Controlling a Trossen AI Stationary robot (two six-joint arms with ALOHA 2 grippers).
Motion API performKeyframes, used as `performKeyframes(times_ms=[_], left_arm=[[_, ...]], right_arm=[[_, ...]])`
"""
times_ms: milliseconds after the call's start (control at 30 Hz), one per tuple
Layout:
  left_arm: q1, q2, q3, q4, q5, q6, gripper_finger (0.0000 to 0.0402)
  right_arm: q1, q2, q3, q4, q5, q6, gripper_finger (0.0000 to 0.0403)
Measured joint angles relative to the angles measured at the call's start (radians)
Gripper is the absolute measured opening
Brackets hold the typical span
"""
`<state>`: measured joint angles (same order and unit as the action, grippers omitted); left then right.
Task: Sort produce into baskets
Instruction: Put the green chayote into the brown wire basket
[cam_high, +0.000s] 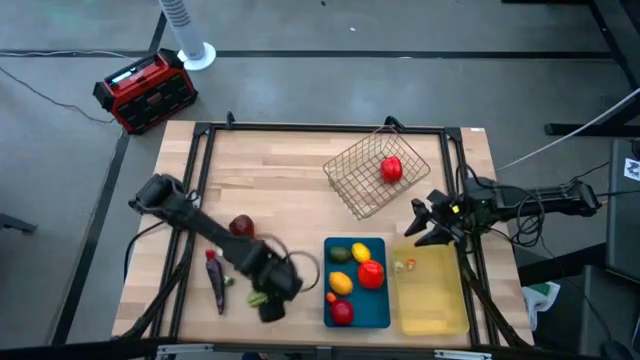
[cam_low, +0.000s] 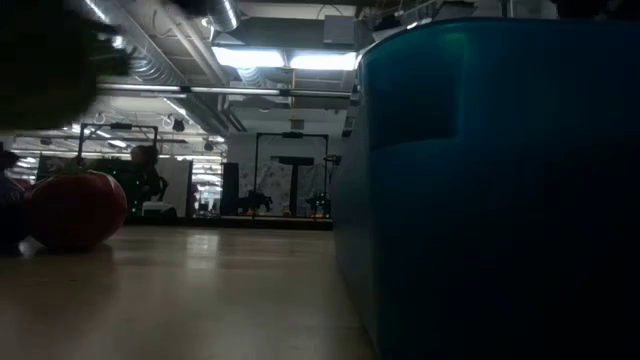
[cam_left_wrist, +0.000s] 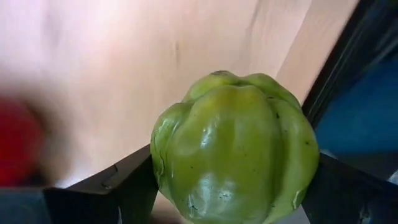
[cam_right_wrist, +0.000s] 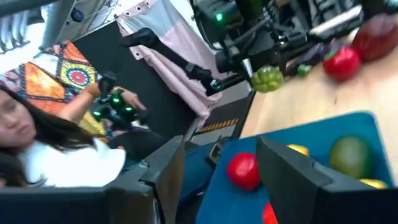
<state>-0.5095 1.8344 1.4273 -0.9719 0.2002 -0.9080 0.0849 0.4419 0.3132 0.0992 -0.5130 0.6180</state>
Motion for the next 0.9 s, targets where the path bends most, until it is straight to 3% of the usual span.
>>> performKeyframes(times_ms=[200,700,900], left_arm=[[0.165,-0.06,0.033,0.149,-0.093,0.121,0.0311],[0.517,-0.03,0.034,0.811,-0.298,0.439,0.0312],[0.61,-0.008,0.034,0.885,-0.314,0.496,0.0312]], right_arm=[[0.0,0.0,0.004,-0.001,0.13,-0.145,0.0198],[0.0,0.001,0.004,0.001,0.609,-0.445,0.0198],[0.0,0.001,0.004,0.001,0.77,-0.471,0.0198]])
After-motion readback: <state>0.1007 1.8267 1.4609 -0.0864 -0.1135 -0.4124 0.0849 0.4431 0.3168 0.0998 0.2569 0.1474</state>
